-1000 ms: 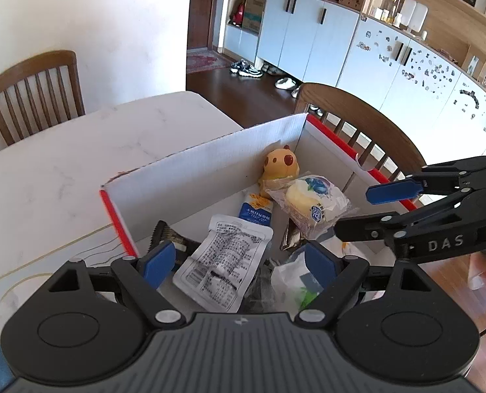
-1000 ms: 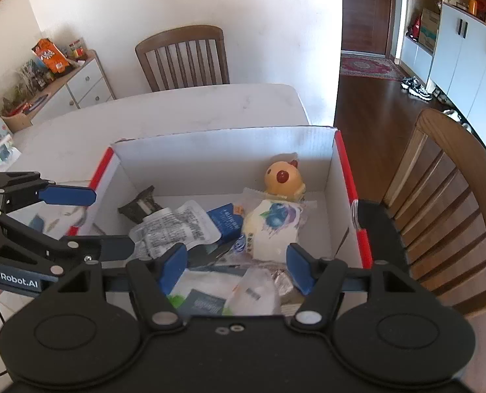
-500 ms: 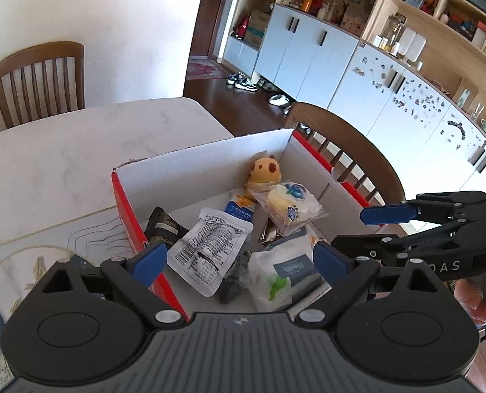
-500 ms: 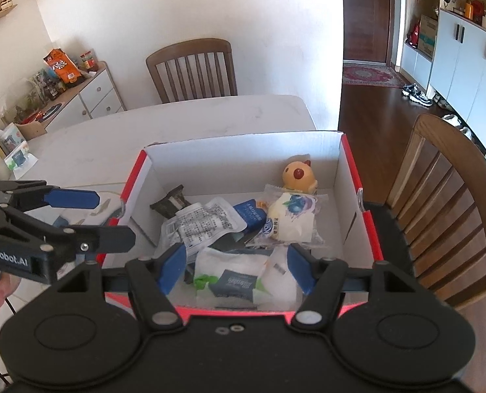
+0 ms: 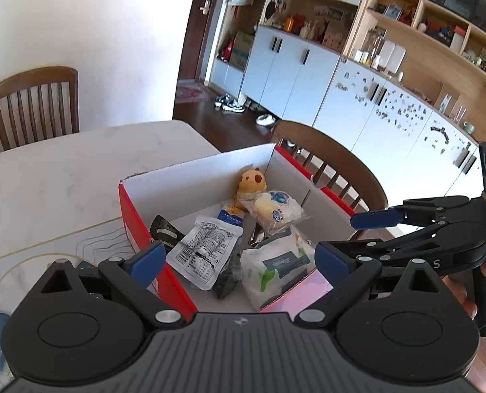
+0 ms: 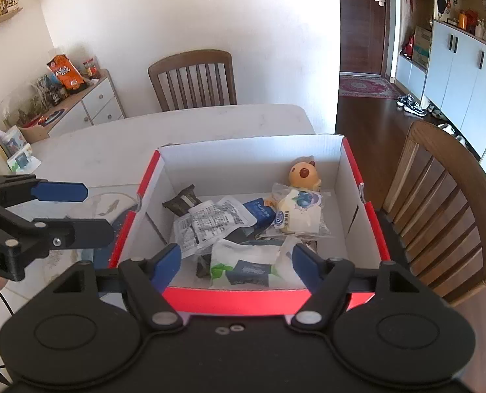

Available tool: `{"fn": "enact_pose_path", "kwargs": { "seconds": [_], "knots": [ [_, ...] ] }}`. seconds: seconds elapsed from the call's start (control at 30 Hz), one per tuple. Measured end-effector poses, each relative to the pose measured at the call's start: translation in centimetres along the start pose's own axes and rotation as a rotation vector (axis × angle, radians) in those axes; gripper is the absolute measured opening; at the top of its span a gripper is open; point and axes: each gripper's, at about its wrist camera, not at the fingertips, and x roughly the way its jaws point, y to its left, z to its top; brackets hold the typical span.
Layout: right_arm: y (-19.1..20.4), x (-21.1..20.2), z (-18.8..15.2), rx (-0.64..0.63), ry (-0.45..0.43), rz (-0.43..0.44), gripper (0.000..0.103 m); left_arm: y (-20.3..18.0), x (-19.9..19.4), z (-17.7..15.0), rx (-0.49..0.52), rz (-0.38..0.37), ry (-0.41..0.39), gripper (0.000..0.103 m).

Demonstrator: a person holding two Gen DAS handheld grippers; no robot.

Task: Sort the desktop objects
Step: 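Withdraw both grippers up from the box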

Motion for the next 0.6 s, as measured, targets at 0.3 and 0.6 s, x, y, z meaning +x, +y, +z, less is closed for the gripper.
{"fn": "enact_pose_path", "kwargs": {
  "seconds": [0.3,0.6],
  "knots": [
    [1.2,-1.0,-1.0,-0.001,-0.033,-0.009,0.083,0.3,-0.5,-1.0,0.045,0.106,0.018,0.099],
    [2.3,-1.8,-2.3,0.003,-0.053,-0.015,0.084,-0.3,-0.9,-1.9,0.089,0.148,0.027,0.099]
  ]
}}
